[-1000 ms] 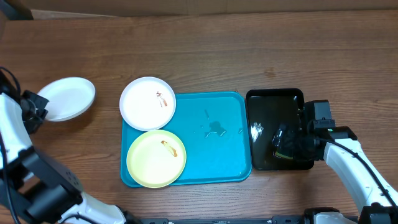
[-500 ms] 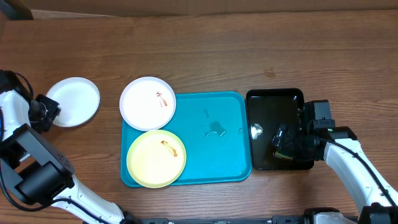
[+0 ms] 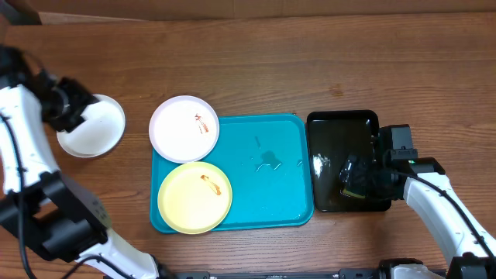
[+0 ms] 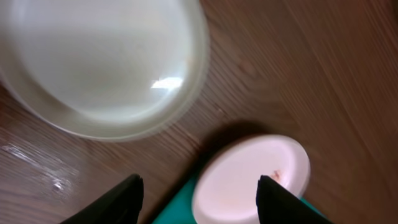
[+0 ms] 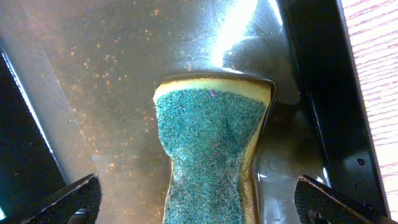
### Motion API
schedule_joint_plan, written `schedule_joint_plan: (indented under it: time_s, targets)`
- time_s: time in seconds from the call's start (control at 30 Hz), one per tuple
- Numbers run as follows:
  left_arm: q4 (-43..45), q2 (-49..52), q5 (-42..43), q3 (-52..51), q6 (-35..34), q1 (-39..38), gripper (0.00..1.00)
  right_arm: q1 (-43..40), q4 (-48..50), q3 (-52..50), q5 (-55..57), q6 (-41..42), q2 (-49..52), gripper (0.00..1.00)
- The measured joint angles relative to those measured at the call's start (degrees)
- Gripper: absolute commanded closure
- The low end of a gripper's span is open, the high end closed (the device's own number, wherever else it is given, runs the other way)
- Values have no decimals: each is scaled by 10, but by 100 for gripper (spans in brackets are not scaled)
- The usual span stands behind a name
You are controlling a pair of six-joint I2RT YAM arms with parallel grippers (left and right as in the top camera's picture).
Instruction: Clean dirty plates on tray and stack at the side
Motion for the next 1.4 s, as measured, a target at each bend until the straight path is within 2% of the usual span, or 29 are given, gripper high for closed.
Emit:
schedule_joint_plan:
  time_s: [0.07,0.17,0.23,0.4,0.53,0.63,0.83,1.07,1.23,1.4]
  targets:
    - [-44,-21,18,5,18,-47,40,0,0,0,0,0,0,0]
    - [-124,-36,35,8,52,-139,55,0,0,0,0,0,0,0]
    - [-153,-37,37,1,75,-208,59,0,0,0,0,0,0,0]
    - [-127,-37,36,-63,96,-366,60,0,0,0,0,0,0,0]
    - [-85,-37,34,-114,80,-472,60,0,0,0,0,0,0,0]
    - [-81,-37,14,-122,47,-520,61,0,0,0,0,0,0,0]
    - [-80,-57,-68,-123,-31,-571,57,0,0,0,0,0,0,0]
    - [-154,-150,-120,-124,-53,-581,56,0,10,0,0,0,0,0]
    - [-166,-201,-128,-125,-44,-514,55,0,-17,-1,-43,6,0,0]
    - [-165,-245,-89,-126,-6,-413,53,0,-24,-1,-42,9,0,2]
